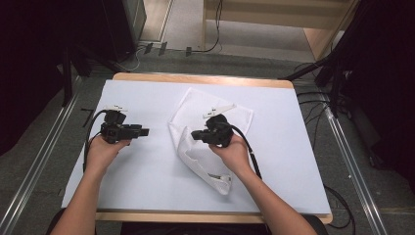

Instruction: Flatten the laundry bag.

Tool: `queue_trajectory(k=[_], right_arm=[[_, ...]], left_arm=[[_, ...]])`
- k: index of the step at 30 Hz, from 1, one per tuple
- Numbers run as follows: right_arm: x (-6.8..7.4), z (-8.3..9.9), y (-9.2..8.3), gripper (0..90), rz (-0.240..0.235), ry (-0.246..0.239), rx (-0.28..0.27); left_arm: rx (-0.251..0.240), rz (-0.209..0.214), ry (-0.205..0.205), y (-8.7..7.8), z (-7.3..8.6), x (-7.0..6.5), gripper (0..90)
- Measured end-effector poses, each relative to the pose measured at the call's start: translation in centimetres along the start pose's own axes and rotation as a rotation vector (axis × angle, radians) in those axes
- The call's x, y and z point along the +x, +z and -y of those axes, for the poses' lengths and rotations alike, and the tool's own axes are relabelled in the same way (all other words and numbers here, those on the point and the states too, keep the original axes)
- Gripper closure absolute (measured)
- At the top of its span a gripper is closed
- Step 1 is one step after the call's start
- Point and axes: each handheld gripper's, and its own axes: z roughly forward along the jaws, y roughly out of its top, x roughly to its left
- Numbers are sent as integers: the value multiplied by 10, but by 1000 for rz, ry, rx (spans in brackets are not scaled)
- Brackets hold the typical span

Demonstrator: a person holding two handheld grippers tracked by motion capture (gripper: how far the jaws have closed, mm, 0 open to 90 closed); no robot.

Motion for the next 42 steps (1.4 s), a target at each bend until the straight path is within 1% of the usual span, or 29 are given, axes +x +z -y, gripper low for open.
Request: queue_trajectory(k=[2,8,10,11,12,15,17,20,22,24,26,29,32,35,37,38,39,41,42], right_arm=[[3,-1,5,895,-16,-8,5],[15,-6,21,895,-51,-36,23],[19,-7,27,895,-66,-47,35],[21,-7,28,895,-70,-45,39],[23,-7,31,895,-75,-55,43],[29,-8,37,894,-92,-61,47],[33,-7,40,894,-115,-61,53],[38,-7,44,889,-123,-78,57],[41,-6,46,870,-130,-78,63],[43,-6,47,809,-131,-77,64],[44,-6,47,753,-143,-87,65],[46,-7,42,705,-131,-102,61],[44,-6,33,699,-117,-107,46],[38,-2,24,699,-91,-98,31],[32,0,18,698,-74,-88,30],[29,2,15,695,-61,-86,21],[27,3,13,694,-58,-83,17],[21,7,6,689,-35,-79,9],[19,9,2,687,-20,-80,6]], left_arm=[[-9,-2,-6,-3,2,1,533],[-16,-15,-24,-9,9,5,501],[-16,-20,-23,-11,11,5,496],[-16,-21,-22,-11,11,6,494],[-19,-21,-23,-12,12,6,493],[-18,-23,-25,-13,14,6,488],[-23,-26,-23,-13,14,5,484],[-24,-21,-22,-13,14,5,482],[-18,-24,-17,-12,13,5,481],[-23,-22,-14,-12,12,5,481],[-23,-18,-13,-11,12,5,480],[-26,-18,-18,-12,11,6,478],[-33,-15,-20,-12,10,6,478],[-28,-15,-12,-9,8,5,477],[-23,-8,-2,-6,6,3,477],[-22,-7,2,-5,5,2,477],[-19,-2,6,-2,3,0,477],[-12,4,12,1,0,-2,478],[-8,4,23,3,-1,-3,479]])
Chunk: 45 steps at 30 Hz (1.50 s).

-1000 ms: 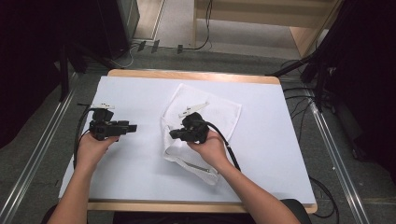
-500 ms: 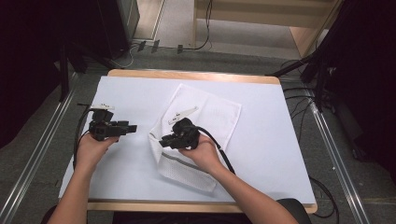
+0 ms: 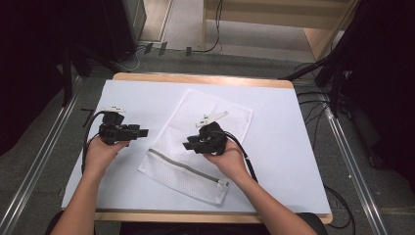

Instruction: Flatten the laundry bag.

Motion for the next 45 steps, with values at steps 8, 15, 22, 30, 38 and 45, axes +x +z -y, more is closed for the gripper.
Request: queue_trajectory(k=[8,15,22,30,38,45], right_arm=[[-19,23,-27,687,84,50,-15],[-31,42,-46,667,149,97,-26],[-47,63,-64,666,224,148,-38],[-67,81,-70,611,286,208,-36],[-82,92,-63,540,350,245,7],[-85,96,-58,517,378,256,47]], left_arm=[[27,29,44,17,-13,-8,482],[52,46,63,33,-22,-14,483],[86,50,81,51,-28,-16,489],[93,50,81,68,-30,-8,494],[126,36,80,77,-28,-5,492],[137,39,98,81,-27,-9,516]])
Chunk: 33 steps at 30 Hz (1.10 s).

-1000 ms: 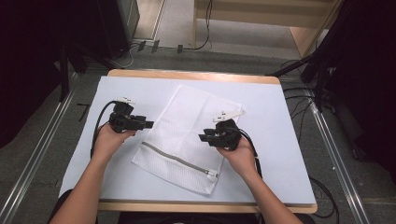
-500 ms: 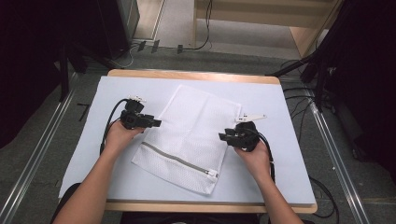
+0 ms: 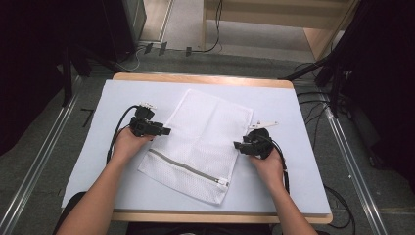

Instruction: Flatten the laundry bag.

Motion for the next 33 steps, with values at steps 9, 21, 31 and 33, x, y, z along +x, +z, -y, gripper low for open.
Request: queue_trajectory(k=[9,21,31,33], right_arm=[[9,-1,4,674,49,-26,-7],[6,-4,5,893,31,29,12],[-1,-12,6,900,-4,67,28],[-2,-13,7,900,-8,69,29]], left_arm=[[14,23,-76,3,-1,-2,708],[33,13,-29,5,0,-6,898],[13,47,-65,-3,-1,-2,900],[-2,52,-75,-7,-1,-2,900]])
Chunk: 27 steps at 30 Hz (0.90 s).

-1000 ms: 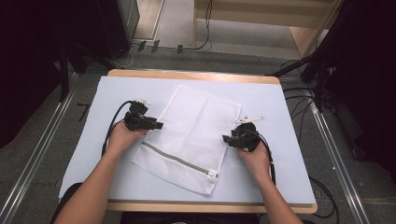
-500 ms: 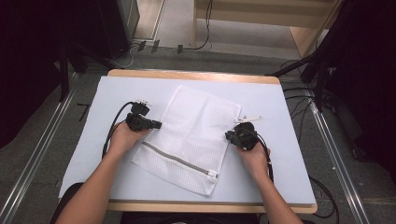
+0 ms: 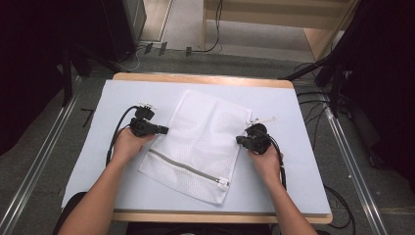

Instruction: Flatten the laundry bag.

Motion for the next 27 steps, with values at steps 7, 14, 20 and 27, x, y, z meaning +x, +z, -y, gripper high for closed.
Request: queue_trajectory(k=[7,14,20,27], right_arm=[[-4,-7,1,900,-3,4,-4],[-10,-17,6,900,-23,13,-6],[-10,-27,13,900,-29,6,-5],[-10,-41,21,900,-40,-6,-11]], left_arm=[[-31,15,-11,-11,5,-1,897],[-45,10,-18,-19,14,-5,896],[-59,7,-28,-26,24,-6,897],[-75,12,-40,-33,33,-10,895]])
